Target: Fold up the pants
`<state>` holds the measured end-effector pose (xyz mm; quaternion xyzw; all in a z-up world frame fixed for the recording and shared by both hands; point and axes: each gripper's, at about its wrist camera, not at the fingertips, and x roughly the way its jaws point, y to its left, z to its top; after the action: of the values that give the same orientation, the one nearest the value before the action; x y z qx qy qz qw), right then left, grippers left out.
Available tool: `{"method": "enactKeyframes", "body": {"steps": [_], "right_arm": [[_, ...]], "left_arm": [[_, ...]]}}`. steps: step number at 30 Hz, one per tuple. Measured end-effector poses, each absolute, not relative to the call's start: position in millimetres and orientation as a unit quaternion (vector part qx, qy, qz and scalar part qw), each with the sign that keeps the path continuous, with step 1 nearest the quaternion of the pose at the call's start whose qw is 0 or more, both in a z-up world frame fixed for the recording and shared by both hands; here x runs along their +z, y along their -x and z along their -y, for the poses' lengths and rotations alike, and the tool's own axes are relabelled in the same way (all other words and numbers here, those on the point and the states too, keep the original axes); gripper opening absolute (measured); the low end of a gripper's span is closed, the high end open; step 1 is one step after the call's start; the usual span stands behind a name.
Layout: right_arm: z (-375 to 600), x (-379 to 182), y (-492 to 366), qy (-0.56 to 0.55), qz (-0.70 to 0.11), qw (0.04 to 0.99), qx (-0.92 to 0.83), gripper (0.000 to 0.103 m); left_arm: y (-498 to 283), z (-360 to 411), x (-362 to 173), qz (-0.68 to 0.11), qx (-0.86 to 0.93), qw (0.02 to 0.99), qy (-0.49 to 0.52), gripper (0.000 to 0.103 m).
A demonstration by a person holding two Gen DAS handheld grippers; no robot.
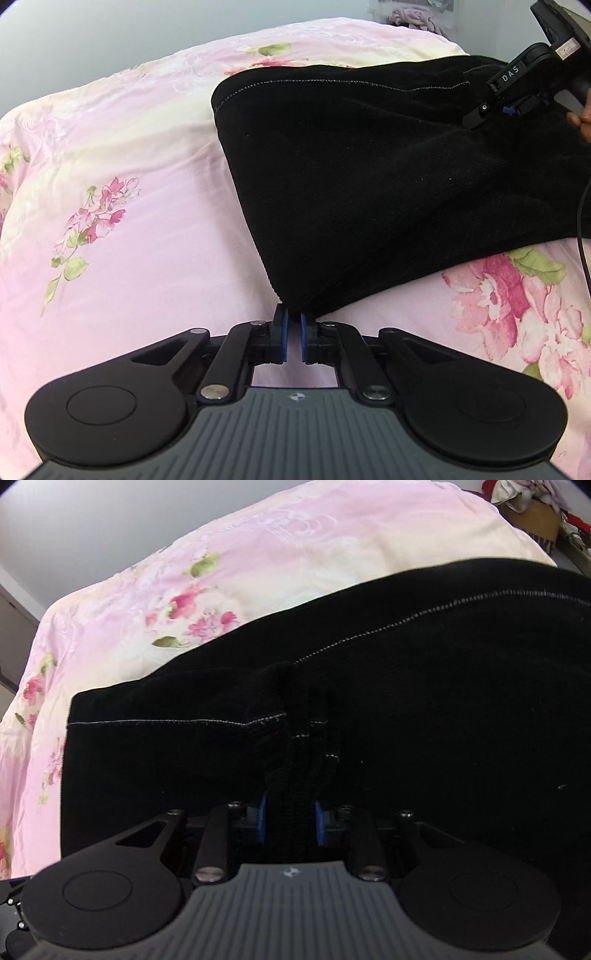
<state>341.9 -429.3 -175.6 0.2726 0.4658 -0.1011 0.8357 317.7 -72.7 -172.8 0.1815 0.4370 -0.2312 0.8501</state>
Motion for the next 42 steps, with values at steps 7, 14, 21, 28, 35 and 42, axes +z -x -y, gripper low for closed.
{"method": "enactKeyframes", "body": {"steps": [7,14,21,28,35,42], "right_arm": [[431.0,-137.2,-325.7,-0.228,-0.471,0.846,-0.103,0.045],[394.6,-98.9,-302.4,-0.159,-0.439,0.883,-0.05,0.02],[363.5,-132.9,-297.5,-0.068,-0.471,0.878,-0.055,0.0],[369.5,-143.0,-311.8,-0.102,-0.463,0.878,-0.067,0.0],[417.7,-102.3,-254.4,-0.21,-0.43,0.876,-0.069,0.047],[542.1,-90.5,-138.6,-0.362,-0.368,0.838,-0.18,0.064]], "left_arm": [[-304.9,51.3,-134.7,-0.43,-0.258,0.855,-0.128,0.015],[-325.2,58.7,-101.7,-0.42,-0.222,0.878,-0.066,0.018],[-353.2,83.4,-139.6,-0.475,-0.158,0.864,-0.043,0.029],[-361.6,88.2,-150.6,-0.49,-0.152,0.855,-0.072,0.039],[-344.9,118.5,-106.5,-0.45,-0.155,0.869,-0.136,0.04],[-329.1,186.3,-76.9,-0.421,-0.223,0.867,-0.146,0.042]]}}
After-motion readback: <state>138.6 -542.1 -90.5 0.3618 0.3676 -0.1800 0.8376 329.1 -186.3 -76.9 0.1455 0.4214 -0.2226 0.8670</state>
